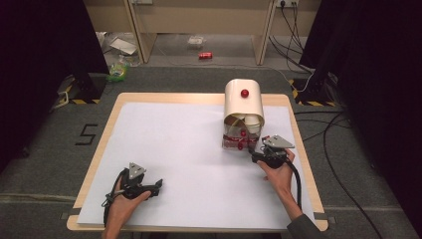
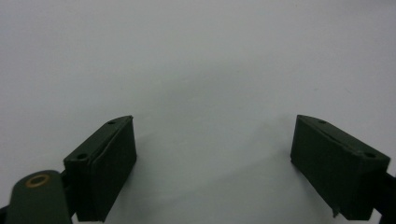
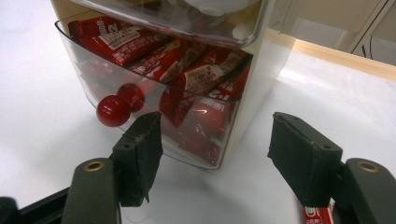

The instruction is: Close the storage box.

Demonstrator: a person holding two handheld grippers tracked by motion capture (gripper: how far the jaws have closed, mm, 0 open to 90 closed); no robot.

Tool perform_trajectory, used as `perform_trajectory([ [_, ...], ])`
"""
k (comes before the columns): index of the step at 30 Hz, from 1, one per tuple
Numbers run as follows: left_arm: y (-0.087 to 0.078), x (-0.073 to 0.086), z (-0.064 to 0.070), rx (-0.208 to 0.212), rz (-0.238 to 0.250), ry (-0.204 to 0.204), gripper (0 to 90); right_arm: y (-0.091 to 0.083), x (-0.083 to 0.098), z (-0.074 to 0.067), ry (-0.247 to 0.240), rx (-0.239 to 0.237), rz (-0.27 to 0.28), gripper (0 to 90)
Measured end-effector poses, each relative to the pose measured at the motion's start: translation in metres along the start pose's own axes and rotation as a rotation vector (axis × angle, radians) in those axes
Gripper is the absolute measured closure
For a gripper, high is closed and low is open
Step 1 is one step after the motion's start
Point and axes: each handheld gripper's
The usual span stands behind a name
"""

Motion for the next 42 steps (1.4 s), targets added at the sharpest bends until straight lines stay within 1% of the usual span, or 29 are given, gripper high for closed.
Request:
perform_trajectory([
  [4, 0.0, 0.0, 0.0, 0.0, 0.0, 0.0, 13.4, 0.0, 0.0, 0.0, 0.001, -0.006, -0.005, 35.8],
  [6, 0.0, 0.0, 0.0, 0.0, 0.0, -0.001, 13.4, -0.001, 0.0, -0.001, -0.005, -0.014, -0.011, 35.7],
  [8, 0.0, 0.0, 0.0, 0.001, 0.0, -0.001, 13.5, -0.001, 0.0, -0.003, 0.0, -0.02, -0.011, 35.7],
  [13, 0.0, 0.0, 0.0, 0.001, 0.0, -0.001, 13.5, -0.003, 0.0, -0.004, -0.011, -0.022, -0.017, 35.6],
  [16, 0.0, 0.0, 0.0, 0.001, 0.0, 0.0, 13.5, -0.005, 0.0, -0.004, -0.002, -0.025, -0.015, 35.5],
  [21, 0.0, 0.0, 0.0, 0.0, -0.001, 0.0, 13.5, -0.009, 0.001, -0.003, -0.003, -0.022, -0.009, 35.5],
  [30, 0.0, 0.0, 0.0, 0.001, -0.001, -0.001, 13.5, -0.015, 0.002, -0.005, 0.003, -0.036, -0.009, 35.4],
  [35, 0.0, 0.0, 0.0, 0.001, 0.0, -0.004, 13.5, -0.017, 0.002, -0.006, -0.002, -0.042, -0.004, 35.4],
  [42, 0.0, 0.0, 0.0, 0.001, -0.001, -0.004, 13.5, -0.021, 0.005, -0.006, 0.009, -0.051, -0.009, 35.3],
])
Point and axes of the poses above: each handheld gripper's, and its own axes: y roughly forward along the jaws, x roughly out of its underside, z roughly to its right, and after that the axes turned 14 degrees about -y, right-handed
